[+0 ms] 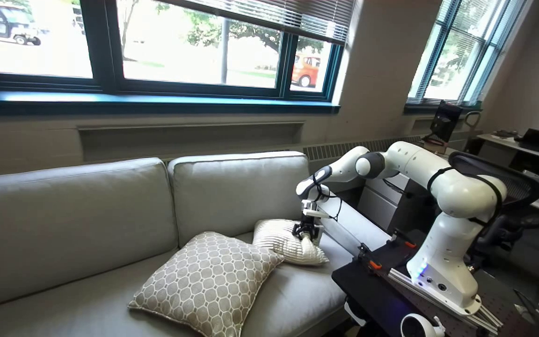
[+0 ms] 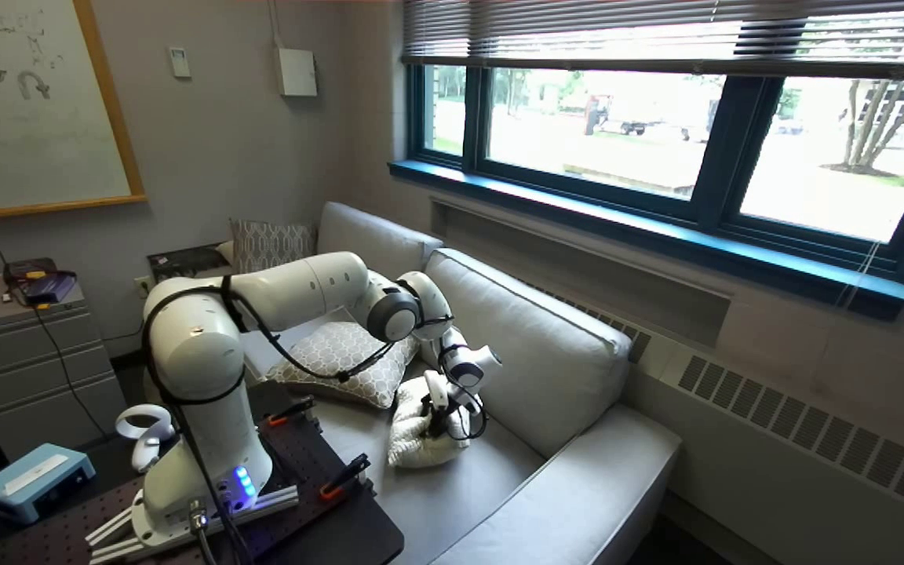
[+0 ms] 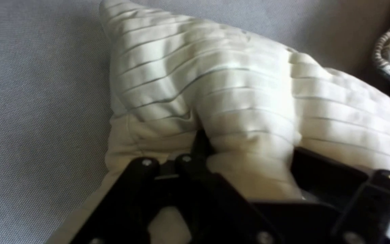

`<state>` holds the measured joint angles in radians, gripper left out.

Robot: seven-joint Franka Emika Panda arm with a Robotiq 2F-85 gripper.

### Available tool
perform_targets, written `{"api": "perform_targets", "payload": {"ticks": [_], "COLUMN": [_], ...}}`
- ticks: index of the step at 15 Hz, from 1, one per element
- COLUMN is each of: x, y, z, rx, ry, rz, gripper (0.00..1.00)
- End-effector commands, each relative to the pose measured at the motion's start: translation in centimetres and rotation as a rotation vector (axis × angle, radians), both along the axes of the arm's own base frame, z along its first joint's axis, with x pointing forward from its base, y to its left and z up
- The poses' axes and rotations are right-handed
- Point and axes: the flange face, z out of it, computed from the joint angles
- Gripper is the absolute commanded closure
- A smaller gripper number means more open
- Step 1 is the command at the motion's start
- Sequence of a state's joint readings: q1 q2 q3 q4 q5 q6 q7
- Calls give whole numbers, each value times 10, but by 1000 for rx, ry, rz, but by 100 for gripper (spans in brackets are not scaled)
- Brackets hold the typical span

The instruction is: Stack the two pillows against each other.

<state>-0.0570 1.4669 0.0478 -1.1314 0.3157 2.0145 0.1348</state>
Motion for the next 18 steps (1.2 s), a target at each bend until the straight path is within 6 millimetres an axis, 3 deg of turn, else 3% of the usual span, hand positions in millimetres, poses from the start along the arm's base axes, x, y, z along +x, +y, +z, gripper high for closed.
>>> {"api": "perform_targets", "payload": {"ticks": [1,4,7,10,14,18], "x": [10,11,7,1,-7,-33], "y": [3,-4,-11,-28,-68,-109], "z": [7,10,25,54,88,114], "rx": [-6,3,5,-18,-54,-63], "ry": [-23,-31,-48,-105,-235,-364], "rz": [-20,-44,-69,-115,-271,-450], "gripper": [71,89,96,94,91,93]}}
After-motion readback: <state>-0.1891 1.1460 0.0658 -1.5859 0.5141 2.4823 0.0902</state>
